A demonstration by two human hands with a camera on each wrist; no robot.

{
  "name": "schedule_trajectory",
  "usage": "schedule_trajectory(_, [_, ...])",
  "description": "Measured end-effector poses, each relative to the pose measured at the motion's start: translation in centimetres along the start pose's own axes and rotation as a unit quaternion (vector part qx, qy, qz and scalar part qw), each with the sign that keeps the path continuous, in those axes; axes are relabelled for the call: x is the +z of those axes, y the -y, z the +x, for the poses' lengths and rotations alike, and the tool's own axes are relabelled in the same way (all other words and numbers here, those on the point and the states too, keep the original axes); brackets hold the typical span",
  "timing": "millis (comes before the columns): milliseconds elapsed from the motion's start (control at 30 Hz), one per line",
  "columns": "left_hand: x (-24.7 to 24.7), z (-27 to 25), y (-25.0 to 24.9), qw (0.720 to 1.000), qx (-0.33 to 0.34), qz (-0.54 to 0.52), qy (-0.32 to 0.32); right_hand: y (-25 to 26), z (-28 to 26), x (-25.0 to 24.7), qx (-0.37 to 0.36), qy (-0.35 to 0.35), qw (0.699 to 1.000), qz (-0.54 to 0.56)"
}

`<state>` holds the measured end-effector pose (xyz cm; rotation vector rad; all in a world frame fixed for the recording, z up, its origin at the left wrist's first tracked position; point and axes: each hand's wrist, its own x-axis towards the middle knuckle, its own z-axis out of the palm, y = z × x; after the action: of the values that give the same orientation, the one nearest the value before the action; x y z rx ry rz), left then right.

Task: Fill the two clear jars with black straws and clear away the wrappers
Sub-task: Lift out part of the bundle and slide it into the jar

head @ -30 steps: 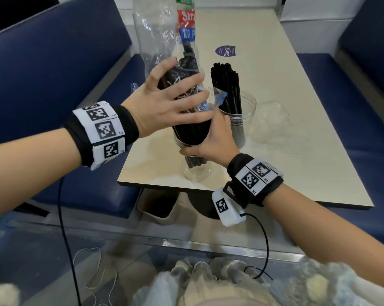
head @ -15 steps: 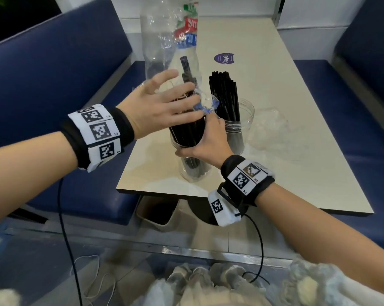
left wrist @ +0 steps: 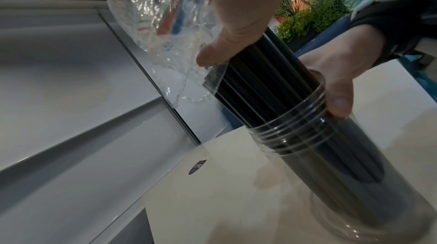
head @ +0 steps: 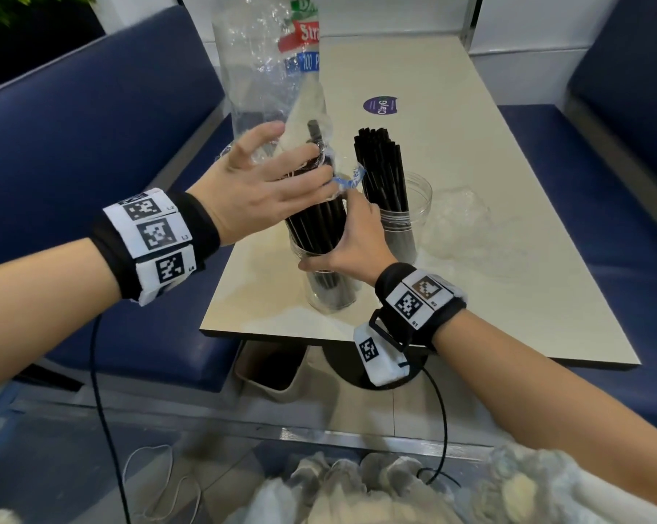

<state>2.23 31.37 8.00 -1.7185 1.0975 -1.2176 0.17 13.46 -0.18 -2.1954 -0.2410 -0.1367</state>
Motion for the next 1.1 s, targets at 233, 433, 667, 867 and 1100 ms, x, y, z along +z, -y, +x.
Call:
schedule_trajectory(233, [0.1,0.0,-0.6,0.999,0.025,-0.043,0.008,0.4,0.5,0.0,0.016,0.023,0.999,-0.042])
schedule_trajectory(433, [0.3,0.6,1.2,0.999,-0.016,-0.030,-0.011,0.3,0.9,0.4,-0.008,-0.001,1.000,-0.010])
schedule_trajectory(667, [1.0,-1.0,2.0,0.980,-0.177,-0.083,0.022,0.2,1.9,1.3,0.010,-0.031,0.999,-0.040])
schedule_trajectory(867, [-1.0,-2.9,1.6,0.824,-0.484,-0.267,0.125,0.1,1.3,1.9,-0.018,-0.058,0.995,-0.078])
schedule_trajectory(1100, [-3.8,-5.0,-0.3,0.660,-0.653,-0.358,0.104,0.5,1.3,1.4,-0.032,-0.029,0.988,-0.149])
